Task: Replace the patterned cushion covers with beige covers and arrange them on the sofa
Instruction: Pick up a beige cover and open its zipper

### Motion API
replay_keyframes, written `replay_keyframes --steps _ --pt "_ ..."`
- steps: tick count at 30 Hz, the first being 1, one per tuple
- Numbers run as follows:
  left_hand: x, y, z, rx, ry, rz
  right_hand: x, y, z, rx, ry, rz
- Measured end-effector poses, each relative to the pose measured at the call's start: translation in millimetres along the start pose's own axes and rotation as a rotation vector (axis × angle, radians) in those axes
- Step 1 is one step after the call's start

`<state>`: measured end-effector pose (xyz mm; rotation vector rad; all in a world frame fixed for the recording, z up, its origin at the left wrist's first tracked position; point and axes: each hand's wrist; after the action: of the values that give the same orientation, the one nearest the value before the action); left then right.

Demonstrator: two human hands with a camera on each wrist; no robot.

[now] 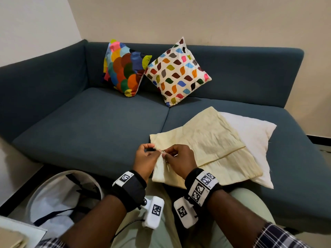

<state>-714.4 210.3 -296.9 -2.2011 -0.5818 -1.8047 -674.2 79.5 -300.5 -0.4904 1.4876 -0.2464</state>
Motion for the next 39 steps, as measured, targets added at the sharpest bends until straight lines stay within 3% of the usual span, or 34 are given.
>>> replay_keyframes --steps 5,10,13,28,33,39 --pt "-3.3 7.2 6.4 0.035 0.003 0.025 -3.0 -2.2 2.5 -0.001 0.023 0.041" --pt "-2.4 10.0 6.2 -0.014 0.056 0.033 -7.9 -9.4 4.4 -0.078 0.332 0.478" --pt "-3.3 8.8 7.1 -0.057 0.089 0.061 -13.7 -14.1 5.6 -0.126 0.415 0.548" --pt "6.5 -1.2 18.1 -0.068 -0.034 -0.035 -4.9 -29.3 15.3 -0.095 0.378 0.387" --pt "5.7 -6.7 21.2 -0.021 -0.038 -0.031 6.7 -47.9 13.9 -0.064 0.393 0.357" --pt "5.9 -23.1 29.4 0.126 0.044 0.112 9.3 -75.3 14.5 -0.063 0.371 0.351"
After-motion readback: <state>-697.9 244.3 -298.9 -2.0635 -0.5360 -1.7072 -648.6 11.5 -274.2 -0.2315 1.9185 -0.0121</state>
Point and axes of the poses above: each hand's wrist, its own z-axis towards the middle knuckle, its own y-axis out of the palm, x = y × z
